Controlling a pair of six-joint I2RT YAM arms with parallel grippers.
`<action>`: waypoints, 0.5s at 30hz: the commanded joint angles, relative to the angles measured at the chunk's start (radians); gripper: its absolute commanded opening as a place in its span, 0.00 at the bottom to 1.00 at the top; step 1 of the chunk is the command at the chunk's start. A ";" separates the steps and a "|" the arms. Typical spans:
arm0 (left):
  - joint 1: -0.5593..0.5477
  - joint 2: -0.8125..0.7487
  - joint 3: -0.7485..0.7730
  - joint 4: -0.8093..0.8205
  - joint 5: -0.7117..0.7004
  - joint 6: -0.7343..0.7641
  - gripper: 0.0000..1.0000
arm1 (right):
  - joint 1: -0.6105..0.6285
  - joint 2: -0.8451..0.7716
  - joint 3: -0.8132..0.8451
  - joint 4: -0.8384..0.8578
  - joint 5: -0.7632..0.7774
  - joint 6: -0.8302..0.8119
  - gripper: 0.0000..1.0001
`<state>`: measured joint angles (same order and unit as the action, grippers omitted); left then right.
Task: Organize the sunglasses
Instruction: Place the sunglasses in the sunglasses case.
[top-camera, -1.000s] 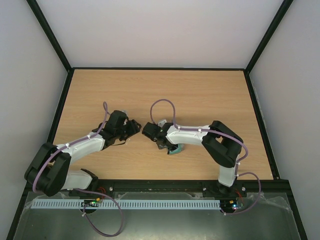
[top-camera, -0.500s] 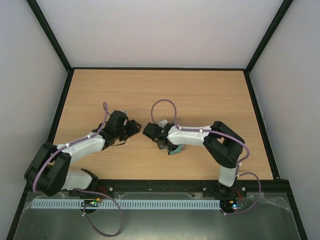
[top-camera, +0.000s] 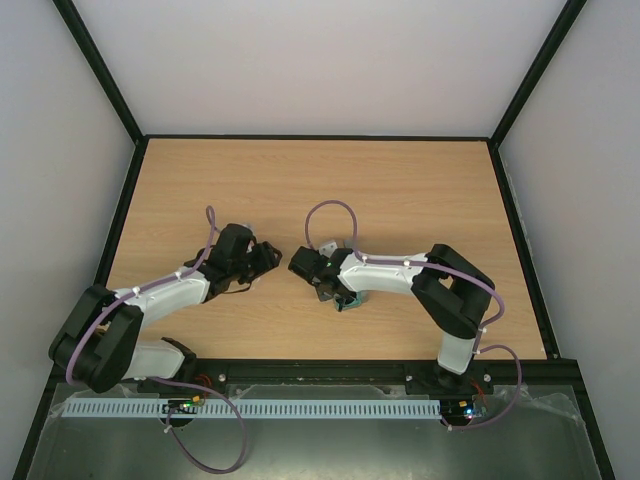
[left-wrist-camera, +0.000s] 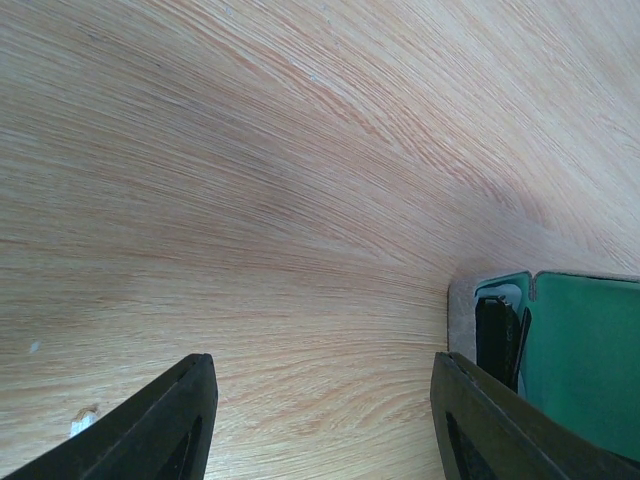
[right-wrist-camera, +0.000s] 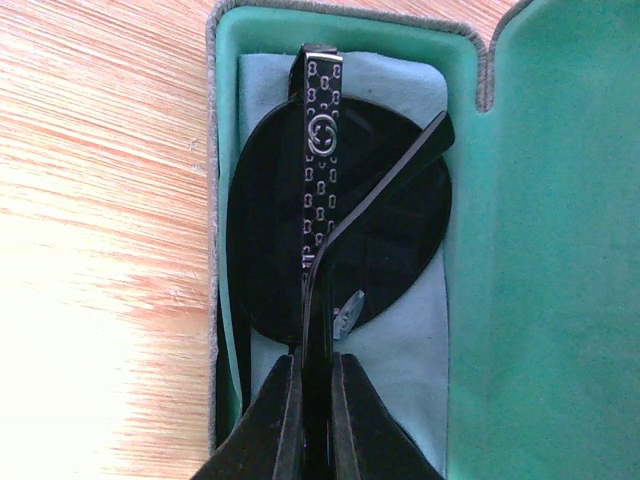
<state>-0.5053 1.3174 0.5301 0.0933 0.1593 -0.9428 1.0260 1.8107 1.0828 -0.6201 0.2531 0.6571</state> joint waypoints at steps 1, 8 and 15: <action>0.004 0.005 -0.013 0.009 -0.007 0.006 0.61 | 0.019 0.014 -0.035 -0.014 -0.079 0.018 0.01; 0.004 0.001 0.000 -0.006 -0.012 0.011 0.61 | 0.018 -0.005 0.001 -0.050 -0.039 0.020 0.14; 0.005 0.000 0.008 -0.011 -0.012 0.012 0.61 | 0.018 -0.059 0.060 -0.112 -0.016 0.019 0.23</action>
<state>-0.5053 1.3174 0.5293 0.0914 0.1562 -0.9424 1.0313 1.8042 1.0992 -0.6518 0.2344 0.6651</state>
